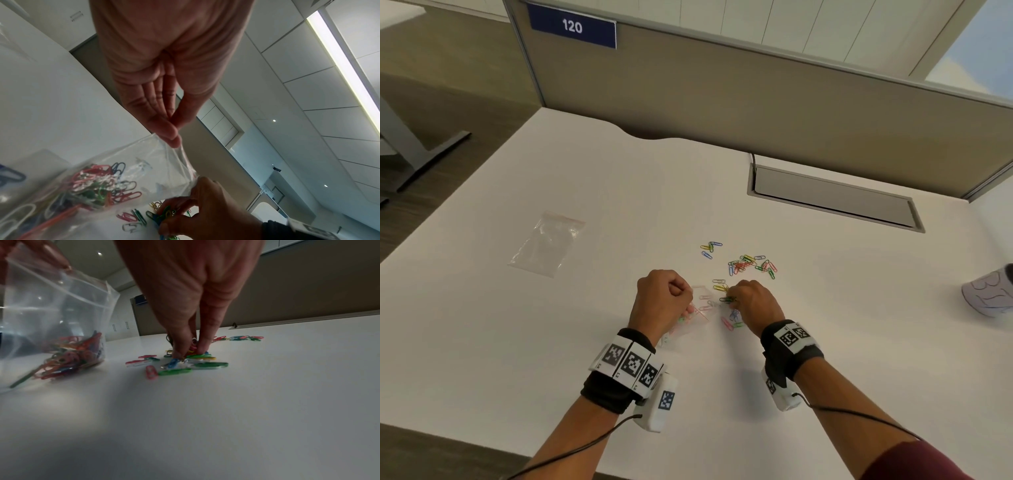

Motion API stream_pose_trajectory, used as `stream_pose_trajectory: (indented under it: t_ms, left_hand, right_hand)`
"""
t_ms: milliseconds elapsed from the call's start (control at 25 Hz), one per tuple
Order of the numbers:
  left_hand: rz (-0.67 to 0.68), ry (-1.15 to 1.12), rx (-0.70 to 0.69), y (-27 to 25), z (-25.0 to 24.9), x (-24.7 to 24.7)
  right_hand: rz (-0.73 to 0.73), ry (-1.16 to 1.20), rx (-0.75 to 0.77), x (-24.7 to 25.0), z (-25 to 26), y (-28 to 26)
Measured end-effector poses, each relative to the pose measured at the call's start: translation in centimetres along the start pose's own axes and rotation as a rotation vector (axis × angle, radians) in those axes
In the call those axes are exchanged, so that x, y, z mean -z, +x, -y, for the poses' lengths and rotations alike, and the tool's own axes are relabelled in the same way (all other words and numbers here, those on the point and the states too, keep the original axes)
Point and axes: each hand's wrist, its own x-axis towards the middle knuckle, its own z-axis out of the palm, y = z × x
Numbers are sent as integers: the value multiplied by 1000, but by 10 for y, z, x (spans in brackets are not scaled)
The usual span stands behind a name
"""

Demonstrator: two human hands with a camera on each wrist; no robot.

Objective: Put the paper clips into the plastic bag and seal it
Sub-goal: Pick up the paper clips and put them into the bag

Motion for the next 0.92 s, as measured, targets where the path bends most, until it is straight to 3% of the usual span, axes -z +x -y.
stream_pose_trajectory:
  t_ms: [120,280,440,520,600,680,760,920]
  left_hand:
    - [12,-4,0,-2,-2,-4]
    - [20,0,-4,-3,-2,-6]
    - [26,8,2,-4,-2,-8]
    - [30,5,0,-4,-3,-8]
    - [29,2,1,-4,-4,-8]
    - [31,-2,8,-3,-4,-9]
    - [35,-3,11,-3,-5,-9]
    - [58,6,1,-8,-7,-11]
  right_hand:
    - [-9,-29,-20,1,2,-1]
    - [-94,284,-197,10,-3,-5]
    - [-186,871,-428,26,-3,-21]
    - [-151,1298,-416,39,6,-31]
    - [-35,1514,-363,54,14,-37]
    - [122,1476,-314,66,22,-40]
    - [255,1283,-292,72,28,-38]
    - [336,990,-304,72,40,-27]
